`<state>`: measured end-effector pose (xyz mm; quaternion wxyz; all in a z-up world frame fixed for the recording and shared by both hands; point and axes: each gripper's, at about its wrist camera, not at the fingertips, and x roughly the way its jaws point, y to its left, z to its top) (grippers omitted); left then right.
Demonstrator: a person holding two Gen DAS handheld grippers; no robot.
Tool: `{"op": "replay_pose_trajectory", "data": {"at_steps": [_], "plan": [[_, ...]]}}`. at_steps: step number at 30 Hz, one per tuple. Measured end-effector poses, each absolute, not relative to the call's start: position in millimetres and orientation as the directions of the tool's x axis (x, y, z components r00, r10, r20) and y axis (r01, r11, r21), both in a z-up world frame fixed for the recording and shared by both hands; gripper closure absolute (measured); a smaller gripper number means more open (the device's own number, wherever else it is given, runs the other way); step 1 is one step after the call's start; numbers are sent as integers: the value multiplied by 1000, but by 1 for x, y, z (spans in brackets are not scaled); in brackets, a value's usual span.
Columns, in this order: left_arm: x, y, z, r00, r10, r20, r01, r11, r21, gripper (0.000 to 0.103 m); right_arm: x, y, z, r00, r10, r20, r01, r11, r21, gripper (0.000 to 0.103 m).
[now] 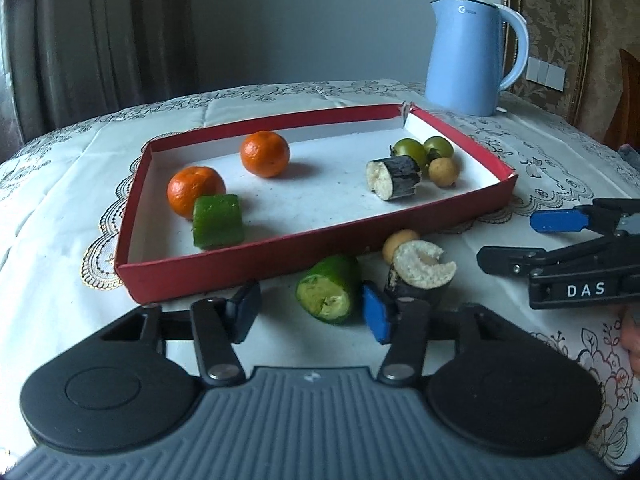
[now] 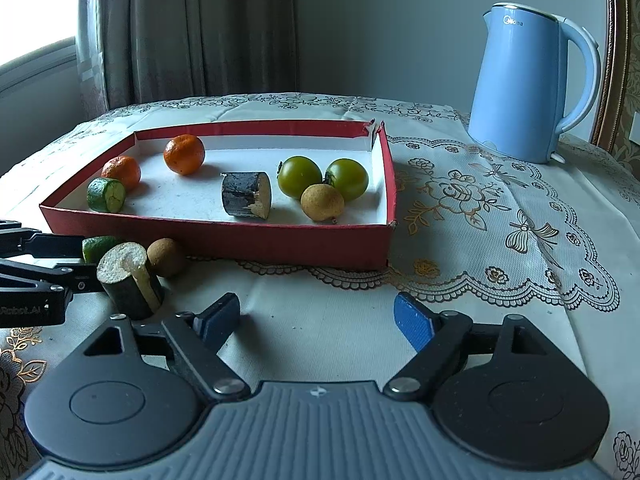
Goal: Organize fruits
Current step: 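Withdraw the right gripper while the left gripper moves toward the cucumber slice, then close the left gripper on the green cucumber chunk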
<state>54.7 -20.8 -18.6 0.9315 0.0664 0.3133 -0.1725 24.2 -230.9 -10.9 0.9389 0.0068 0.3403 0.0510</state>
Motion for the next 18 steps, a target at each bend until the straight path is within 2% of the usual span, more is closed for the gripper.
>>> {"op": "replay_pose_trajectory", "data": {"at_steps": [6, 18], "plan": [[51, -25, -17, 751, -284, -596, 376, 926, 33, 73, 24, -231, -11, 762, 97, -640, -89, 995, 45, 14], [42, -16, -12, 761, -227, -607, 288, 958, 3, 73, 24, -231, -12, 759, 96, -644, -88, 995, 44, 12]]}}
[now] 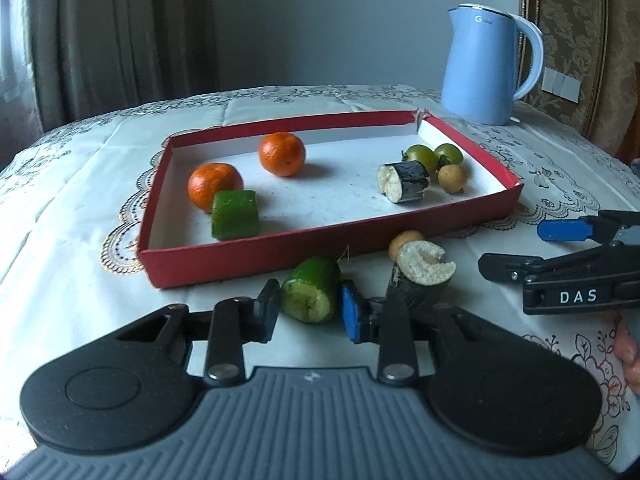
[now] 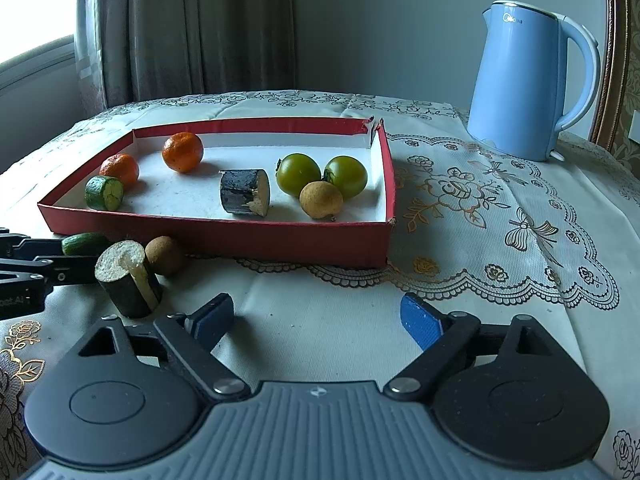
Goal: Organize fruits
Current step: 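Close the left gripper on the green cucumber chunk, then carry the cucumber chunk into the red tray and open the left gripper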
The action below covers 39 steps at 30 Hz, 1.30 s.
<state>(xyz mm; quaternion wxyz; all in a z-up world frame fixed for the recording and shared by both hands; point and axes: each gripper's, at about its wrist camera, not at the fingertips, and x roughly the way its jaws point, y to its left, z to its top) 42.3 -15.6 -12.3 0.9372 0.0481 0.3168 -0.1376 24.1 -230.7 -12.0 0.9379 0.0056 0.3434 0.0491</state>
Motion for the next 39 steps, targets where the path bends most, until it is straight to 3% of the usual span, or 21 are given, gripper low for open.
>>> {"op": "replay_pose_trajectory", "data": {"at_steps": [23, 39], "plan": [[30, 4, 15, 811, -181, -557, 225, 974, 10, 73, 24, -231, -12, 759, 96, -644, -88, 995, 45, 11], [92, 13, 39, 858, -65, -510, 107, 993, 53, 73, 24, -231, -12, 759, 97, -644, -89, 995, 45, 11]]}}
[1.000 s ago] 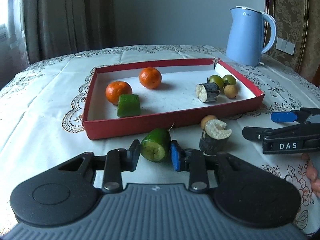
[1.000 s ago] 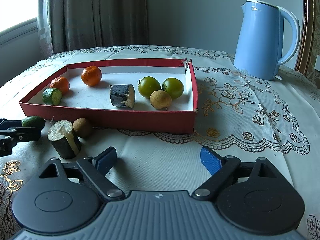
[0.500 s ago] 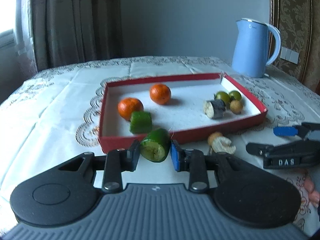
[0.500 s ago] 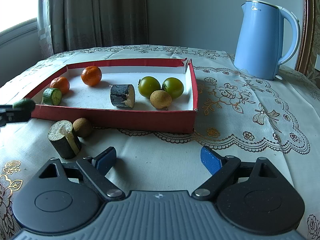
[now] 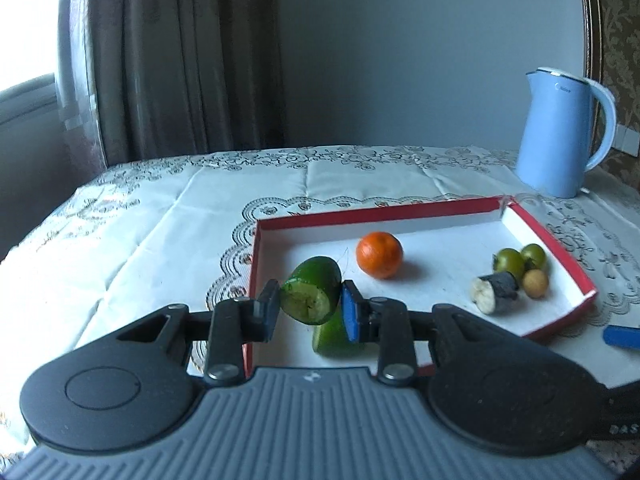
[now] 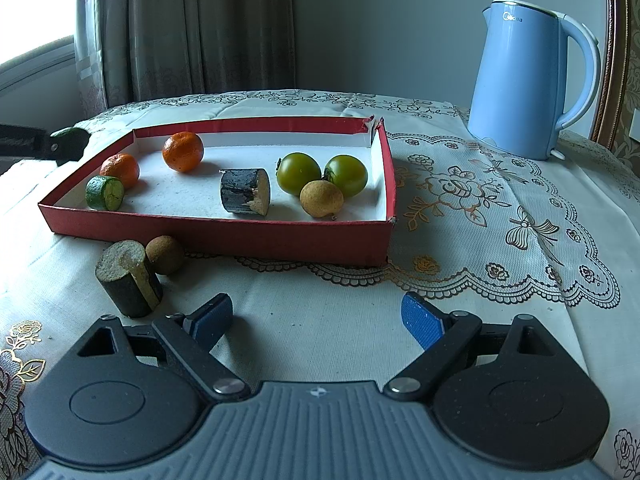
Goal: Organize fruits
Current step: 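Carry the cucumber chunk into the red tray and open the left gripper, then withdraw the left gripper from the tray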
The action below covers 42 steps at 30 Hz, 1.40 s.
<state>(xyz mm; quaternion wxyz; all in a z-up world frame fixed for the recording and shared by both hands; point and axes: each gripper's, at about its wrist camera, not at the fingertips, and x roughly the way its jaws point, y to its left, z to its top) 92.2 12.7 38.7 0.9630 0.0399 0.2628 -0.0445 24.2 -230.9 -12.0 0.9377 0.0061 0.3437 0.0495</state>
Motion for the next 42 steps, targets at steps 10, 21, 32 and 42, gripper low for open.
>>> {"op": "replay_pose_trajectory", "data": {"at_steps": [10, 21, 32, 42], "plan": [[127, 5, 29, 851, -42, -523, 92, 993, 69, 73, 25, -231, -12, 758, 97, -645, -88, 995, 46, 11], [167, 4, 16, 832, -20, -555, 60, 997, 53, 73, 25, -231, -12, 758, 98, -645, -89, 995, 47, 10], [183, 11, 9, 812, 4, -583, 18, 999, 32, 50, 25, -230, -13, 757, 100, -645, -90, 995, 48, 9], [128, 10, 41, 887, 59, -459, -22, 996, 86, 28, 25, -229, -14, 756, 102, -646, -92, 995, 49, 8]]}}
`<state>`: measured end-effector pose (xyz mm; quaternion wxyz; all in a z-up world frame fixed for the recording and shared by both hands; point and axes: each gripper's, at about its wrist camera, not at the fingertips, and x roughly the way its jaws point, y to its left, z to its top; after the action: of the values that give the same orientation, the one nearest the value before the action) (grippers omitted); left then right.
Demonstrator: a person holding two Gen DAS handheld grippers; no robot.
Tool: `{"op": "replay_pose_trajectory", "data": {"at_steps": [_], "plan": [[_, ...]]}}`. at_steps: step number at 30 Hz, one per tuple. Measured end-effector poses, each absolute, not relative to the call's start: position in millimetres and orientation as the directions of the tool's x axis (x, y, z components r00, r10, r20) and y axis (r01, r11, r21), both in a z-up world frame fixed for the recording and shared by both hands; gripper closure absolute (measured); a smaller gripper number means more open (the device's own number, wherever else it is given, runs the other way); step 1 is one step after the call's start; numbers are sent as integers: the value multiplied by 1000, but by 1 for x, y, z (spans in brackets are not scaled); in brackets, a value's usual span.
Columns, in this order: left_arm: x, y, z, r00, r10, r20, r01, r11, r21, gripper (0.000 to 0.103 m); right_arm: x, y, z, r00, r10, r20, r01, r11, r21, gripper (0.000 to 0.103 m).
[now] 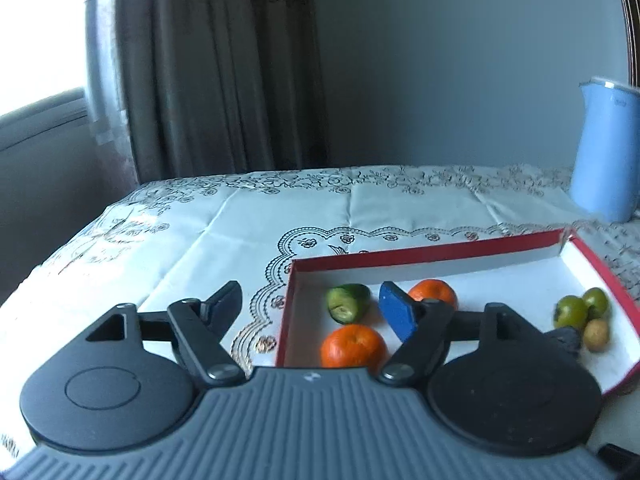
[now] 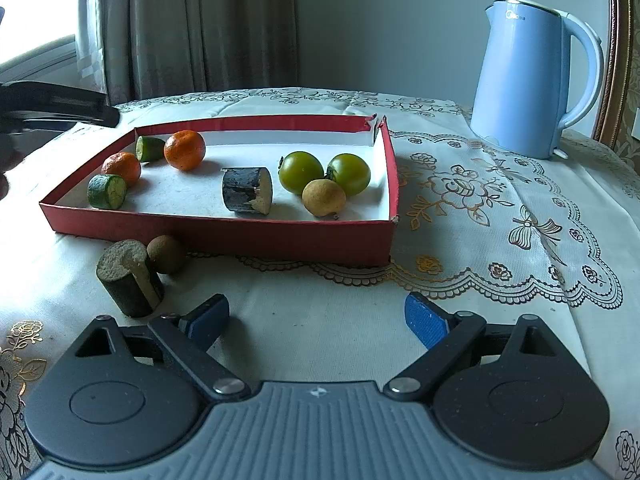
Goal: Organize fruits
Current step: 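Withdraw the left gripper from the tray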
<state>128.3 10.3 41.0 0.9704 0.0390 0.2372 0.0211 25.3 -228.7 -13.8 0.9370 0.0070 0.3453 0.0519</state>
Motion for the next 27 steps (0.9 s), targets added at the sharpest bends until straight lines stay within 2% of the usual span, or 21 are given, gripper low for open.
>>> {"op": "replay_pose_trajectory", "data": {"at_steps": [6, 13, 27], "plan": [[84, 18, 43, 885, 15, -465, -6, 1000, 21, 24, 25, -228, -13, 756, 102, -647, -92, 995, 49, 8], [51, 14, 16, 850, -14, -526, 20, 1000, 7, 24, 25, -227, -13, 756, 102, -647, -92, 995, 49, 8], [67, 19, -19, 795, 17, -607, -14, 1000, 10, 24, 19, -225, -11, 775, 91, -625, -94, 995, 29, 8]]}}
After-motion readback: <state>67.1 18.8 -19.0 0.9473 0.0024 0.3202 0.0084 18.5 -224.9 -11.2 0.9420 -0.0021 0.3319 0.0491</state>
